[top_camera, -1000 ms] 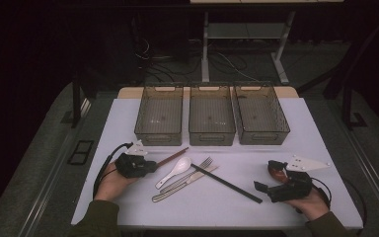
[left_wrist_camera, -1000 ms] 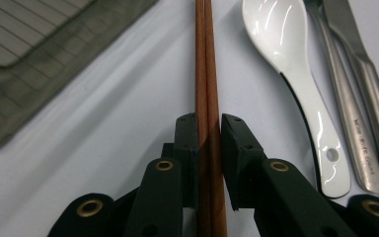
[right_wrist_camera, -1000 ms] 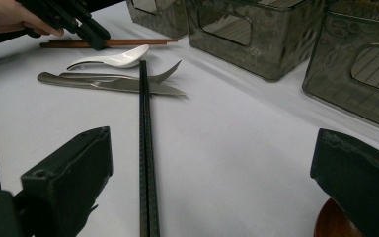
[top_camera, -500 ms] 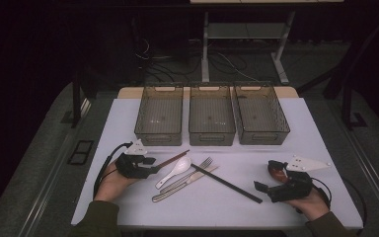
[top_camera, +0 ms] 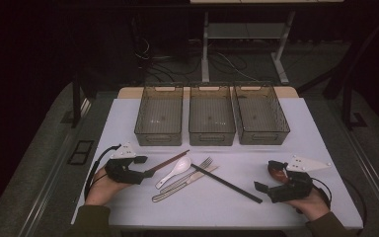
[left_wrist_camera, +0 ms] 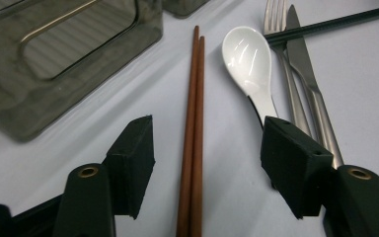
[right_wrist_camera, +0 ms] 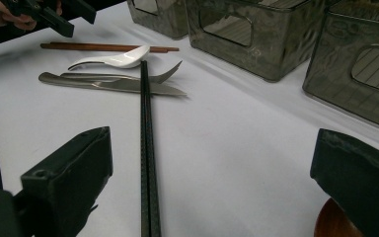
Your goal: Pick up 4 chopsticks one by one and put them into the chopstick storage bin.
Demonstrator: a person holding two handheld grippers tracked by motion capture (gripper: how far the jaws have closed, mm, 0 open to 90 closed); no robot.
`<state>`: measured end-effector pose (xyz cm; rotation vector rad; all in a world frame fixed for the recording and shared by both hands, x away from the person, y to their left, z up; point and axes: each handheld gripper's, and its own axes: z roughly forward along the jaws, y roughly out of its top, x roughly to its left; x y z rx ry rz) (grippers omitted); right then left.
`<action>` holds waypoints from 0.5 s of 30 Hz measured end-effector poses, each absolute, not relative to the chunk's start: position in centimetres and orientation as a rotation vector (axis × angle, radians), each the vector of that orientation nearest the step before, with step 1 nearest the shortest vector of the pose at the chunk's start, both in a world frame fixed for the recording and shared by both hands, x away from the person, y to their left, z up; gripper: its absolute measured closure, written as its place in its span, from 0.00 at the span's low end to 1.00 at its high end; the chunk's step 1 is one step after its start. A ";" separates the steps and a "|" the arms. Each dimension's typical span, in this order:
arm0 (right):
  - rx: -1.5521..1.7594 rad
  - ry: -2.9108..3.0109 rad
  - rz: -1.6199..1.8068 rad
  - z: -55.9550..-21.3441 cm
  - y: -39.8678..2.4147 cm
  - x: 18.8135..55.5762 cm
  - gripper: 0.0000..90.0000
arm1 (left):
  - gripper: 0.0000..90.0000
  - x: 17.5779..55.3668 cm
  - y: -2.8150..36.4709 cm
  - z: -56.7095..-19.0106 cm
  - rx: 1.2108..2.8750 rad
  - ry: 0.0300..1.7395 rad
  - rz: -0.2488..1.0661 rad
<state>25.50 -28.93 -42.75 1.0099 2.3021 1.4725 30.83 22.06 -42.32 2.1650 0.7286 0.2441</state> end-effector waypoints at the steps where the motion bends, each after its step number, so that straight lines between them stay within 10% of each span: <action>1: 1.011 2.303 1.474 -42.8 -28.9 25.5 0.03 | 0.40 30.8 22.3 -42.3 2.163 0.738 0.247; 15: 1.014 2.389 1.425 -43.9 -28.7 25.7 0.03 | 0.39 31.0 23.6 -42.9 2.135 0.794 0.247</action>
